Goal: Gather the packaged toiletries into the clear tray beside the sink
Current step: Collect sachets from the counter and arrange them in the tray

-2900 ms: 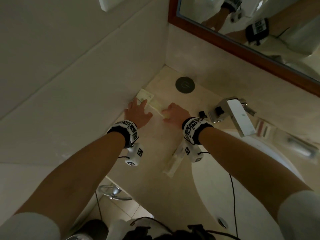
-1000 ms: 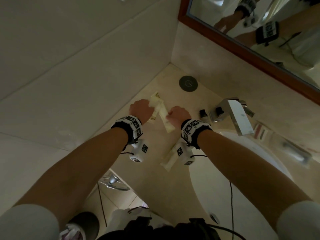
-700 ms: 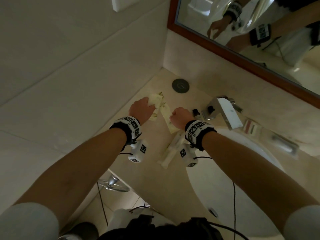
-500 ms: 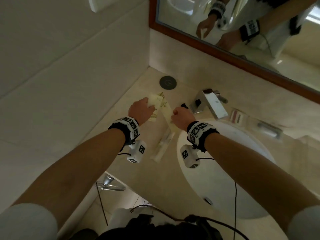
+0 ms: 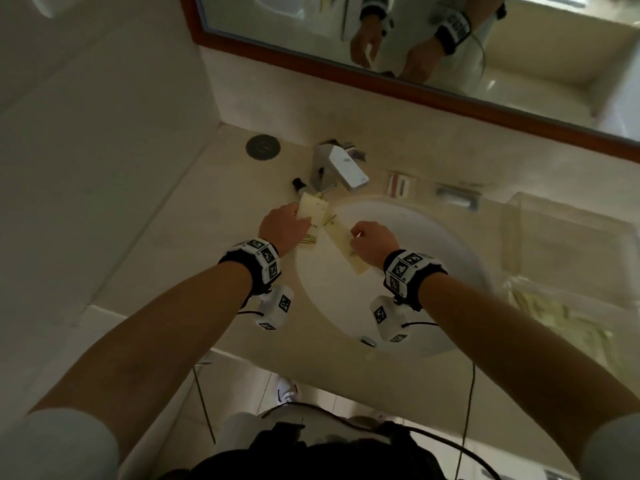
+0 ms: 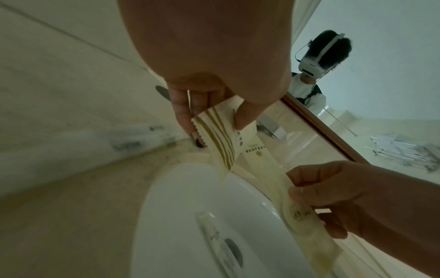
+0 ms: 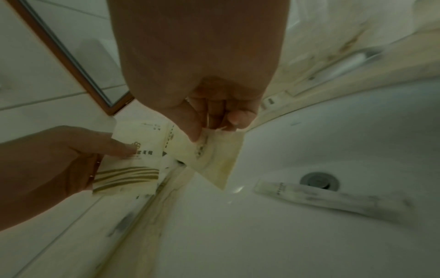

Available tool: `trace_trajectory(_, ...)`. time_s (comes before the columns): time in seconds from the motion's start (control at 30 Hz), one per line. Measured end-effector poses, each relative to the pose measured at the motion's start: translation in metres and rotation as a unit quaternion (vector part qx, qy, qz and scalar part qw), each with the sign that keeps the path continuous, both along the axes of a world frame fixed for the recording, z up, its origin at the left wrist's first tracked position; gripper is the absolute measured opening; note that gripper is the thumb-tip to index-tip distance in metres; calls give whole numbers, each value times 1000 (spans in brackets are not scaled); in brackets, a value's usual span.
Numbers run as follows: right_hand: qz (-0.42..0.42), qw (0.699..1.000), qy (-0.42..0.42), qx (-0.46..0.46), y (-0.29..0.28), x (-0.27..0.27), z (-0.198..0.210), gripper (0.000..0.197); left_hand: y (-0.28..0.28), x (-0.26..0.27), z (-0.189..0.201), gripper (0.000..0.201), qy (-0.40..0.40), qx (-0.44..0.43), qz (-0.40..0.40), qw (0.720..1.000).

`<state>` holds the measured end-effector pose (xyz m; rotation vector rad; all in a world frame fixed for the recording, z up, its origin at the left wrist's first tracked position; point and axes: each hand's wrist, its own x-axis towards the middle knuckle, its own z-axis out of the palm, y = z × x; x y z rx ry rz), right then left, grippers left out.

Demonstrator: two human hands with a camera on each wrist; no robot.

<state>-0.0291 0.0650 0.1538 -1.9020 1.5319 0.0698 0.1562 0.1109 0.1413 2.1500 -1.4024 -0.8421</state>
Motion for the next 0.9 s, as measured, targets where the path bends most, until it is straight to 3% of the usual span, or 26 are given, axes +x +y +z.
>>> trace_trajectory(0.2, -65, 998, -19, -3, 11, -75, 4, 27, -2, -70, 0, 35, 11, 4, -50, 999)
trace_trajectory(0.3, -104, 994, -31, -8, 16, -112, 7, 26, -2, -106, 5, 28, 3, -4, -84, 996)
trace_trajectory(0.9, -224, 972, -10, -65, 34, -322, 32, 25, -14, -291, 30, 31, 18, -53, -224, 973)
